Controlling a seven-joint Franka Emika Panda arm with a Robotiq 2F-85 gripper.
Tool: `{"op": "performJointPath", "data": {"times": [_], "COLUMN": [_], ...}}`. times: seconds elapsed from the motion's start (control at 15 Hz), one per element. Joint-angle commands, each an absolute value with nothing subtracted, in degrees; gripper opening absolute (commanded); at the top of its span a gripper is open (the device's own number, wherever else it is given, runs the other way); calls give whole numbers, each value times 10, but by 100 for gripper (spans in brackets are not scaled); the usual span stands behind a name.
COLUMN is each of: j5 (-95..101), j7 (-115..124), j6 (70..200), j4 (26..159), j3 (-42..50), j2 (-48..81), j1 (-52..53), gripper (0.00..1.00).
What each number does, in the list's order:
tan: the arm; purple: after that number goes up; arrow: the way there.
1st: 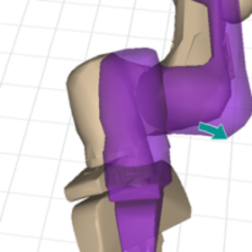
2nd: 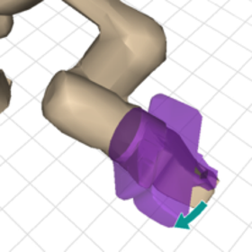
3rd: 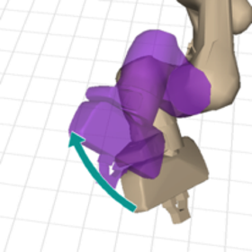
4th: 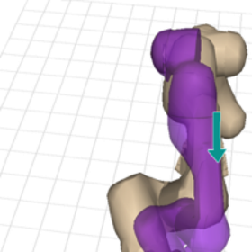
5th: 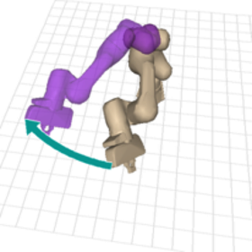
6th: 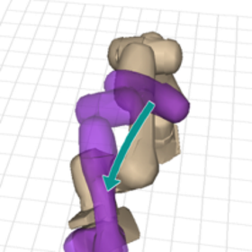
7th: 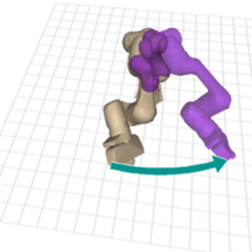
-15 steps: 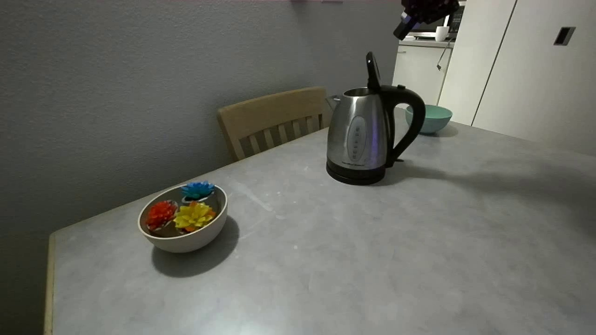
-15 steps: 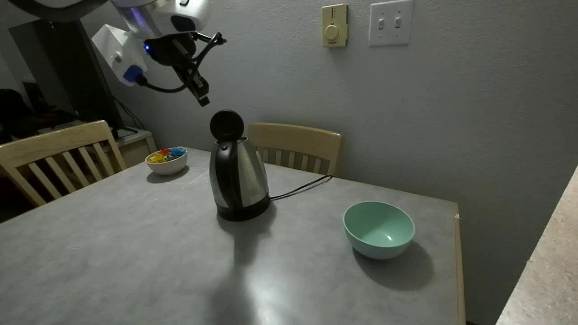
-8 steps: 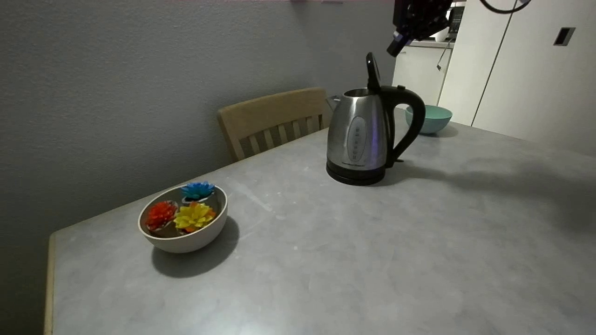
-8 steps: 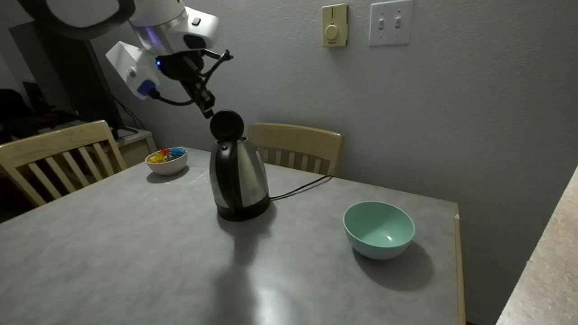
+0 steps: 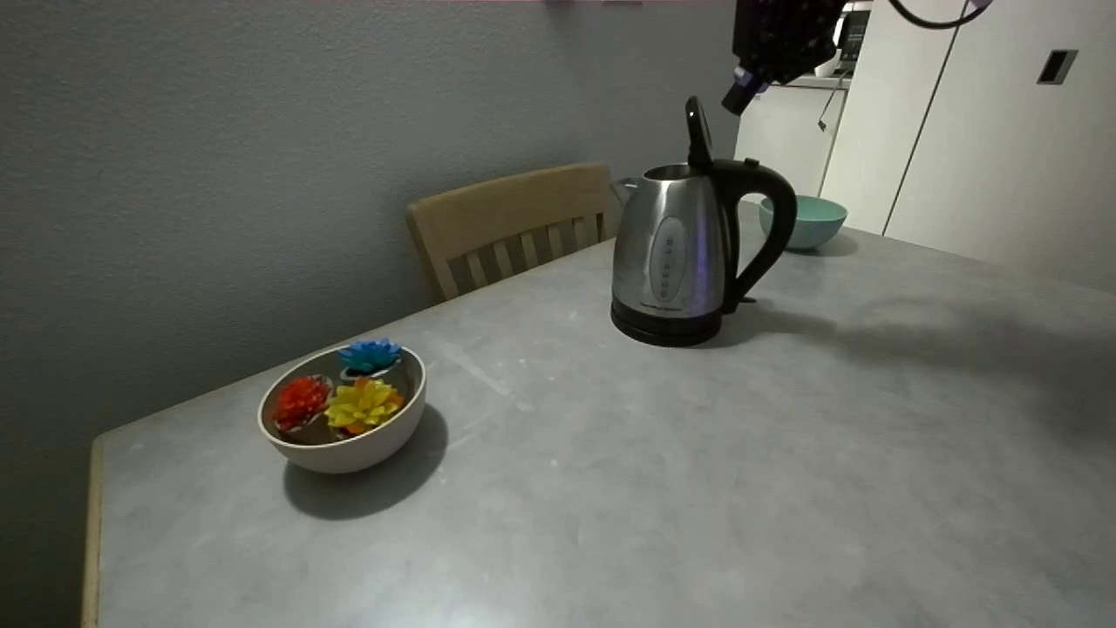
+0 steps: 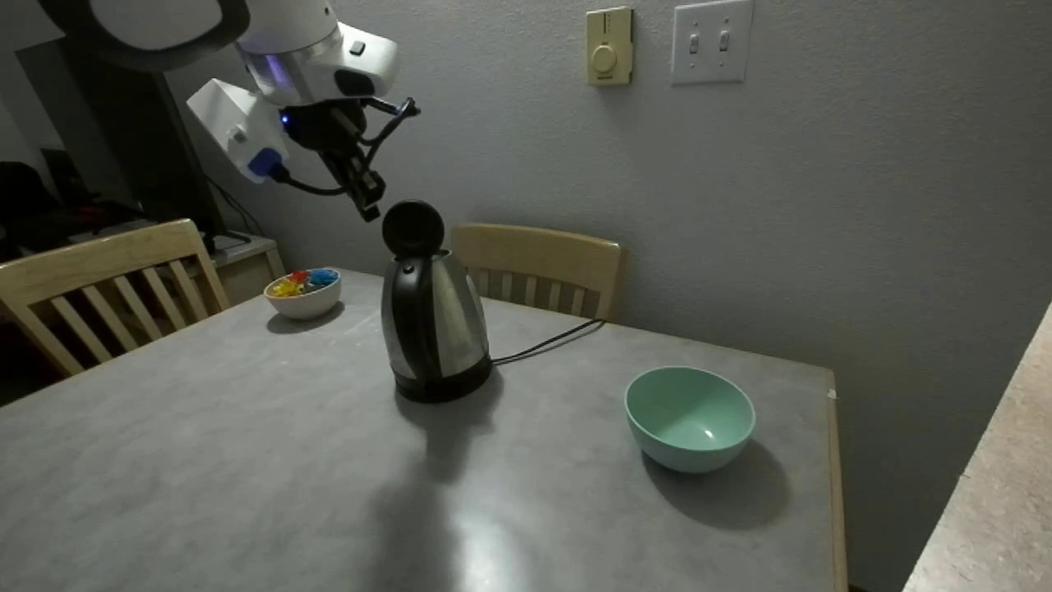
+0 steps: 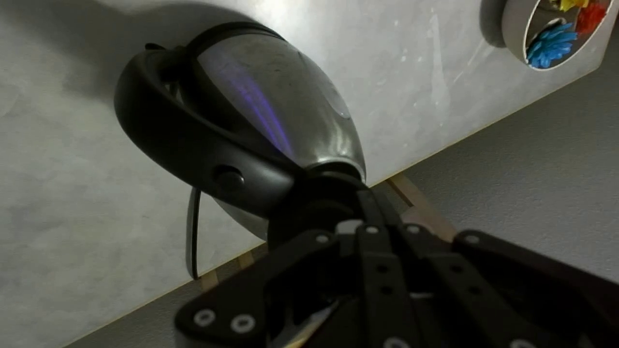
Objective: Close the kettle
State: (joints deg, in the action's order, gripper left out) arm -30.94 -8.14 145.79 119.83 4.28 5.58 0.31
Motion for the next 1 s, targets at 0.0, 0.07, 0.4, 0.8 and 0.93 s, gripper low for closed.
{"op": "performJointPath", "data": {"times": [0.0, 0.07, 0.4, 0.8, 0.93], "j5": [-353, -393, -519, -490, -459], "j7": [-109, -130, -210, -182, -145], "j6": [1493, 1523, 1576, 1648, 1669], "j4": [1210, 1199, 1166, 1170, 1182], "j3": [21, 16, 18, 28, 35], "j2": [47, 59, 95, 92, 86], "j1": [-14, -16, -6, 5, 10], "gripper": [0, 0, 0, 0, 0]}}
